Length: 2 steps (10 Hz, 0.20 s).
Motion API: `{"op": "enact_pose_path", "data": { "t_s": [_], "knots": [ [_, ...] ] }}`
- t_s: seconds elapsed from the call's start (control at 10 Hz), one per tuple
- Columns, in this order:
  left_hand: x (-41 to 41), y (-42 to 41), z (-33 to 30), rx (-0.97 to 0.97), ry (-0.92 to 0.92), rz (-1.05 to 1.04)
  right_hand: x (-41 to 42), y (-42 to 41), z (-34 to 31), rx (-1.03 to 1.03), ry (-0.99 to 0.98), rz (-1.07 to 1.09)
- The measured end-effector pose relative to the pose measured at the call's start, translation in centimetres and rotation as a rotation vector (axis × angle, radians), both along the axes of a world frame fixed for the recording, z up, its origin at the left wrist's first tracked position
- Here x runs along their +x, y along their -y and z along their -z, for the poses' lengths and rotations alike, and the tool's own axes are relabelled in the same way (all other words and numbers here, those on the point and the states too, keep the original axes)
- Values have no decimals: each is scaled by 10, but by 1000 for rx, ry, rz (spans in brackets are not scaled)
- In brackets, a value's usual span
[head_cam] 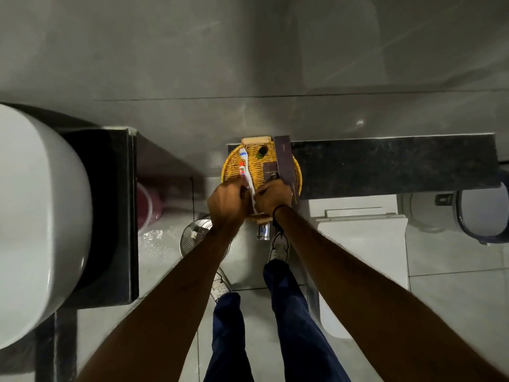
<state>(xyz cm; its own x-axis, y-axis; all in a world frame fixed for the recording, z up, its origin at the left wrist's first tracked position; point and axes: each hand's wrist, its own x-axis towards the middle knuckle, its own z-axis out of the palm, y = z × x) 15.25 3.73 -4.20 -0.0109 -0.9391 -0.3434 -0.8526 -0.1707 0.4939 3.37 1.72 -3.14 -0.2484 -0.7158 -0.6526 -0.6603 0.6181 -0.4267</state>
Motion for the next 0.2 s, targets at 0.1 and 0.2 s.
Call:
{"op": "enact_pose_path", "data": {
  "t_s": [0.1, 0.2],
  "knots": [
    [0, 0, -8, 28, 88, 124, 3, 1, -4, -28, -57, -6],
    [4, 2, -21, 4, 28, 111, 7, 2, -8, -58, -135, -40]
  ]
}}
